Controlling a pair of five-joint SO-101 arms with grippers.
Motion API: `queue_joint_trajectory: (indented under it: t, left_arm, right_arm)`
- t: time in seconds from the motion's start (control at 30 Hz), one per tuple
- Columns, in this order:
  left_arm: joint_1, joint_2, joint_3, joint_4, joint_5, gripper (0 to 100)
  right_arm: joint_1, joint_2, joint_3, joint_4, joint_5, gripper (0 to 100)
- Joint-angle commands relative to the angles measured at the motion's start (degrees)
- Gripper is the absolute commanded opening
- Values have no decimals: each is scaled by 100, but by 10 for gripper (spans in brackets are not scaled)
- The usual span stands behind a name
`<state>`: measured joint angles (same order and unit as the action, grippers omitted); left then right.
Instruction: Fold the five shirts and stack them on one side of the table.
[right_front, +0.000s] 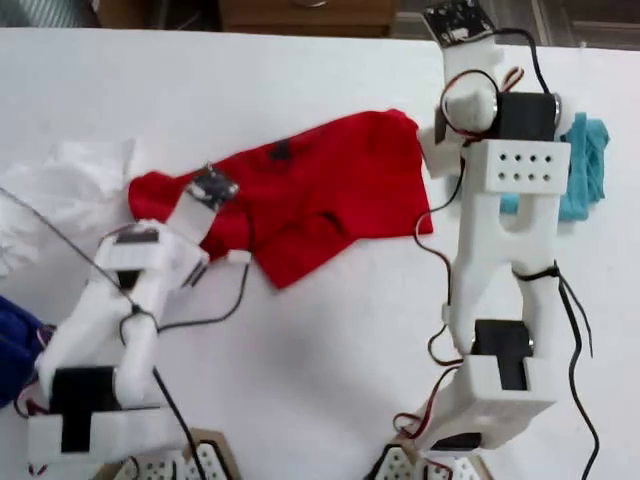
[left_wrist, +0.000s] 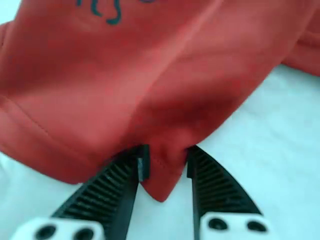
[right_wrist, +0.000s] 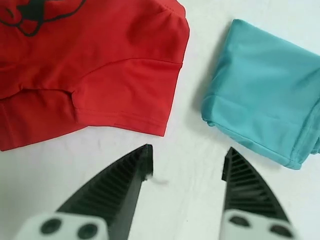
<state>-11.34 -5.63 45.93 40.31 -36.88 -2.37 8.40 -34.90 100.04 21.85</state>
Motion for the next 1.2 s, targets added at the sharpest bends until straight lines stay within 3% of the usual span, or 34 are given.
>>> queue_joint_trajectory:
  t: [0.0,0.1,0.3,0.67,0.93,1.03,1.17]
  left_arm:
    - [79,202,-716,642,0,129]
    - [79,246,-1068,1134,0,13]
    - [79,229,-1956,2479,9,28]
    - [79,220,-4514,6251,-35,28]
    - [176,-835,-2563,6145,-132,28]
    - [193,-1275,-1464,5407,-615,28]
    - [-97,-1618,-251,3815,-826,27]
  right_arm:
    - [48,-347,123,92,-26,230]
    - [48,-347,273,92,-26,230]
    - [48,-347,308,92,-26,230]
    - [48,-303,308,92,-26,230]
    - [48,-303,308,92,-26,230]
    - [40,-303,308,92,-26,230]
    - [40,-338,308,92,-26,230]
